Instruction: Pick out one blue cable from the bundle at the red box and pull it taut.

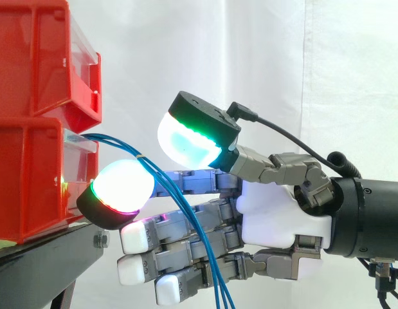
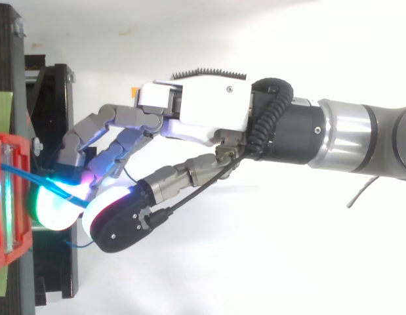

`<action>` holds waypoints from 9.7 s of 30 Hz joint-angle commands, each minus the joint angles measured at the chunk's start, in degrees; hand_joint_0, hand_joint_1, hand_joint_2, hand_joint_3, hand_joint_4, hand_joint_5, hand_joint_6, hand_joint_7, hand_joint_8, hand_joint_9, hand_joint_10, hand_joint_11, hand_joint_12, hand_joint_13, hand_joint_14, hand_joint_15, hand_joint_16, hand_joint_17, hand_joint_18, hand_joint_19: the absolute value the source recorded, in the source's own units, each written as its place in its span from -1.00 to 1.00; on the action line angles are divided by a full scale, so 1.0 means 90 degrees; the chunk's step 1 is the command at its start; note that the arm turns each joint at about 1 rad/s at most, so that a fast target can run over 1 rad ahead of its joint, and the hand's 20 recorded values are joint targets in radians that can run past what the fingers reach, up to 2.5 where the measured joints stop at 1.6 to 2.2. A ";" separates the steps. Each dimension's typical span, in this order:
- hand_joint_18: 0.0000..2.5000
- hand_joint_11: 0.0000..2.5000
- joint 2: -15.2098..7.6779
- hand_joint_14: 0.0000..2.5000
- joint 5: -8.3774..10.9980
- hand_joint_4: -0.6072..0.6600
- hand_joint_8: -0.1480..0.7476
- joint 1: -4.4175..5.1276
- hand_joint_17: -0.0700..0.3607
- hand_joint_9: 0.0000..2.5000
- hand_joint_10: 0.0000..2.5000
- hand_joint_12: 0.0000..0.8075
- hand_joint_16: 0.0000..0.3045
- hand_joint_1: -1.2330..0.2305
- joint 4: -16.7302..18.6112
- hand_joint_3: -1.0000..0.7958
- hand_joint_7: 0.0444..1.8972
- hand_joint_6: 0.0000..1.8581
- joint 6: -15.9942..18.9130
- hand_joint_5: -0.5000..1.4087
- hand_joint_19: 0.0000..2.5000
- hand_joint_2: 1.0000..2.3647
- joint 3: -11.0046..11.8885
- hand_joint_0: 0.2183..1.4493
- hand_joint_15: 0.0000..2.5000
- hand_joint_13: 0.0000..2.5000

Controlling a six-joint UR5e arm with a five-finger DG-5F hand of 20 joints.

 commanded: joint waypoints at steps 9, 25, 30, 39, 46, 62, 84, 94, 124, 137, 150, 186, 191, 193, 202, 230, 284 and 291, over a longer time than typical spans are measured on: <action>-0.40 -0.58 0.0000 -0.99 0.0001 -0.09 -0.07 0.0013 -0.25 -0.22 -0.98 -0.29 -0.73 -0.28 -0.0002 -0.29 -0.33 -0.02 0.0000 -0.59 -0.50 -0.98 0.0002 -0.38 -0.70 -0.34; -0.37 -0.54 0.0000 -0.99 -0.0126 -0.08 -0.05 -0.0046 -0.24 -0.17 -0.98 -0.29 -0.73 -0.32 -0.0109 -0.26 -0.32 0.00 0.0000 -0.58 -0.51 -0.98 0.0002 -0.34 -0.67 -0.32; -0.36 -0.55 0.0010 -0.99 -0.0223 0.03 -0.04 -0.0075 -0.23 -0.15 -0.98 -0.27 -0.72 -0.20 -0.0177 -0.44 -0.32 -0.02 -0.0010 -0.58 -0.50 -1.00 0.0002 -0.43 -0.67 -0.30; -0.36 -0.55 0.0137 -0.99 -0.0282 0.00 -0.02 -0.0114 -0.24 -0.11 -0.98 -0.32 -0.73 -0.11 -0.0363 -0.35 -0.26 -0.03 -0.0039 -0.56 -0.49 -0.99 0.0002 -0.40 -0.68 -0.31; -0.36 -0.54 0.0225 -0.99 -0.0282 0.00 -0.02 -0.0124 -0.24 -0.11 -0.98 -0.32 -0.73 -0.21 -0.0627 -0.21 -0.24 -0.03 -0.0069 -0.56 -0.49 -0.97 0.0002 -0.39 -0.68 -0.32; -0.34 -0.52 0.0225 -0.99 -0.0282 -0.15 -0.03 -0.0124 -0.24 -0.14 -0.98 -0.30 -0.73 -0.42 -0.0793 -0.22 -0.23 0.00 -0.0069 -0.57 -0.51 -0.98 0.0002 -0.28 -0.67 -0.30; -0.26 -0.52 0.0225 -0.98 -0.0321 -0.10 -0.03 -0.0143 -0.20 -0.05 -0.98 -0.25 -0.70 0.02 -0.1017 -0.44 -0.24 -0.02 -0.0049 -0.55 -0.47 -1.00 0.0022 -0.41 -0.63 -0.22; -0.25 -0.50 0.0225 -0.99 -0.0321 -0.10 -0.01 -0.0153 -0.20 -0.04 -0.98 -0.24 -0.70 -0.25 -0.1193 -0.20 -0.18 -0.02 -0.0059 -0.54 -0.48 -0.97 0.0168 -0.38 -0.63 -0.22; -0.26 -0.51 0.0234 -0.98 -0.0321 -0.16 -0.02 -0.0173 -0.20 -0.02 -0.98 -0.25 -0.70 -0.01 -0.1603 -0.44 -0.26 -0.04 -0.0059 -0.55 -0.47 -1.00 0.0305 -0.38 -0.63 -0.22; -0.24 -0.50 0.0234 -0.98 -0.0331 -0.09 -0.01 -0.0173 -0.20 -0.02 -0.98 -0.23 -0.70 -0.33 -0.1633 -0.15 -0.18 -0.02 -0.0059 -0.54 -0.48 -0.97 0.0315 -0.36 -0.62 -0.22; -0.24 -0.51 0.0244 -0.99 -0.0458 0.00 0.01 -0.0202 -0.16 -0.04 -0.98 -0.19 -0.68 -0.08 -0.1701 -0.44 -0.27 -0.04 -0.0069 -0.56 -0.49 -1.00 0.0354 -0.51 -0.63 -0.22; -0.29 -0.50 0.0244 -0.98 -0.0458 0.02 0.02 -0.0222 -0.15 -0.08 -0.98 -0.17 -0.67 0.20 -0.1857 -0.44 -0.29 -0.04 -0.0078 -0.57 -0.46 -1.00 0.0471 -0.47 -0.62 -0.26; -0.31 -0.50 0.0244 -0.99 -0.0458 -0.01 0.01 -0.0222 -0.17 -0.07 -0.98 -0.19 -0.68 0.16 -0.1886 -0.37 -0.26 -0.05 -0.0078 -0.57 -0.45 -0.99 0.0471 -0.39 -0.61 -0.26; -0.32 -0.50 0.0234 -0.99 -0.0458 -0.01 0.01 -0.0241 -0.17 -0.07 -0.98 -0.19 -0.68 0.14 -0.1926 -0.35 -0.24 -0.05 -0.0078 -0.57 -0.45 -0.99 0.0471 -0.39 -0.61 -0.26; -0.31 -0.51 0.0234 -0.99 -0.0419 0.05 0.05 -0.0290 -0.14 -0.07 -0.98 -0.16 -0.67 0.07 -0.2062 -0.44 -0.30 -0.07 -0.0254 -0.59 -0.46 -1.00 0.0461 -0.50 -0.62 -0.26; -0.32 -0.51 0.0244 -0.98 -0.0516 -0.01 0.02 -0.0475 -0.18 -0.08 -0.98 -0.18 -0.69 -0.08 -0.2160 -0.26 -0.30 -0.05 -0.0430 -0.59 -0.46 -0.98 0.0510 -0.40 -0.61 -0.26; -0.25 -0.41 0.0459 -0.98 -0.0545 -0.07 -0.01 -0.0397 -0.18 0.01 -0.98 -0.20 -0.69 -0.05 -0.3029 -0.44 -0.35 -0.03 -0.0694 -0.59 -0.48 -1.00 0.0715 -0.47 -0.59 -0.18; -0.26 -0.42 0.0459 -0.98 -0.0555 -0.12 -0.03 -0.0397 -0.18 -0.01 -0.98 -0.19 -0.69 0.10 -0.3019 -0.43 -0.35 -0.03 -0.0684 -0.59 -0.45 -1.00 0.0715 -0.39 -0.58 -0.19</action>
